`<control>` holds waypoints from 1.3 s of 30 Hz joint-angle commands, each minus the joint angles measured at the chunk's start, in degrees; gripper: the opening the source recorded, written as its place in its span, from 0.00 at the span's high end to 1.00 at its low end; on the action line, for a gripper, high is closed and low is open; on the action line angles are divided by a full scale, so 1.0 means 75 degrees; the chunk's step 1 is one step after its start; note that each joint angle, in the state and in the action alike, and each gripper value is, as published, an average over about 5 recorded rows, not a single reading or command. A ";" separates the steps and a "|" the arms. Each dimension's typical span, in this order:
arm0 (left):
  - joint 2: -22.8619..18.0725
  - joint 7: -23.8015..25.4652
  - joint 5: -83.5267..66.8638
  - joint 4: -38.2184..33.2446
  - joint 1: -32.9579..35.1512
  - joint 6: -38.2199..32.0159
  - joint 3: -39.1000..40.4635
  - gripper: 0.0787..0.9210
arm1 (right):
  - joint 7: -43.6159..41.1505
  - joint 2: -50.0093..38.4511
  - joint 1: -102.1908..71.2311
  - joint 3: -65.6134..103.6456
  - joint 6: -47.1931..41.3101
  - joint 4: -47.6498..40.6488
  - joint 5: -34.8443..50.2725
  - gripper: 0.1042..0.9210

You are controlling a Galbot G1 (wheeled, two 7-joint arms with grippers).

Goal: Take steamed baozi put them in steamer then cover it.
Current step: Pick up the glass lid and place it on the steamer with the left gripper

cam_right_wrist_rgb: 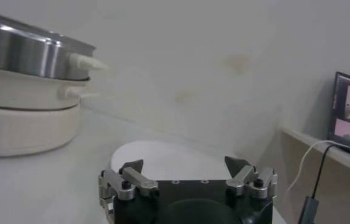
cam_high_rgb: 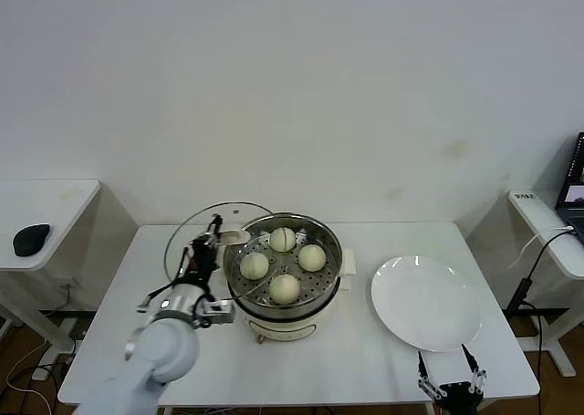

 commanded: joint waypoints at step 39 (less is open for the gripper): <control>-0.1382 0.0404 0.1243 0.1372 -0.1219 0.0085 0.1833 0.93 | 0.0085 0.0048 -0.0036 -0.0160 0.0217 -0.0273 -0.0385 0.12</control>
